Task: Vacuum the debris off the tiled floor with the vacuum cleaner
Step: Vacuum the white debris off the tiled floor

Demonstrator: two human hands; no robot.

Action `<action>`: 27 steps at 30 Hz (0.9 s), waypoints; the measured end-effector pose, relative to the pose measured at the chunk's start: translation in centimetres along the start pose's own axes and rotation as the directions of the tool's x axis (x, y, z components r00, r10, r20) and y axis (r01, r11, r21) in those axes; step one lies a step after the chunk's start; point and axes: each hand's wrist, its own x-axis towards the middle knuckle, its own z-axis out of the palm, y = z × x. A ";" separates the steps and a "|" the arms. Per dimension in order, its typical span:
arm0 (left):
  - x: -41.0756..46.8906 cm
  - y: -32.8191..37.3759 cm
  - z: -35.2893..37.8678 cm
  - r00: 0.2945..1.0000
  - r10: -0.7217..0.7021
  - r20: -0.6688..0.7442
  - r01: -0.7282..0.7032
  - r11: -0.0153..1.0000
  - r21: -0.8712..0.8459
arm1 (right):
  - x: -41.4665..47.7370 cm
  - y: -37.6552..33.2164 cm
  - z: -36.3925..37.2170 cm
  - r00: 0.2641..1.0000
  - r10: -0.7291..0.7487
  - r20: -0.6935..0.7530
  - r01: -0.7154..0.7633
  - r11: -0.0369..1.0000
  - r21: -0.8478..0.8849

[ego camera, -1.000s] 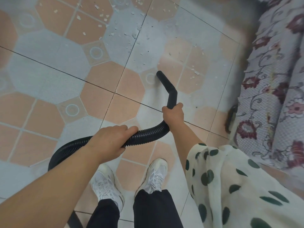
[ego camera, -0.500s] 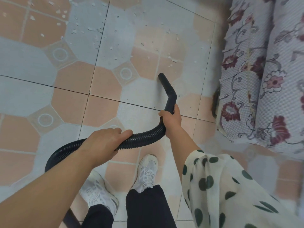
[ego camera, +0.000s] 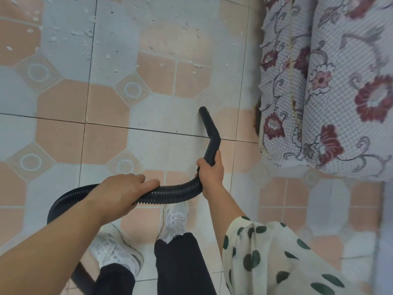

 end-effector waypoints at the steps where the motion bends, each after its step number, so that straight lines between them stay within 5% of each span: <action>1: 0.2 0.4 -0.1 1.000 0.010 0.011 -0.010 1.000 0.001 | 0.0 0.3 -0.5 1.000 0.010 -0.021 -0.010 1.000 0.006; 7: 2.7 3.1 -1.4 0.994 -0.011 0.110 0.006 0.999 0.040 | 0.6 -0.1 -3.2 0.996 0.042 -0.074 -0.037 0.998 0.059; 27: 14.2 4.1 -6.4 0.983 -0.176 0.046 0.174 0.984 0.043 | 10.1 -11.5 -4.8 0.994 -0.076 -0.077 0.080 0.995 0.061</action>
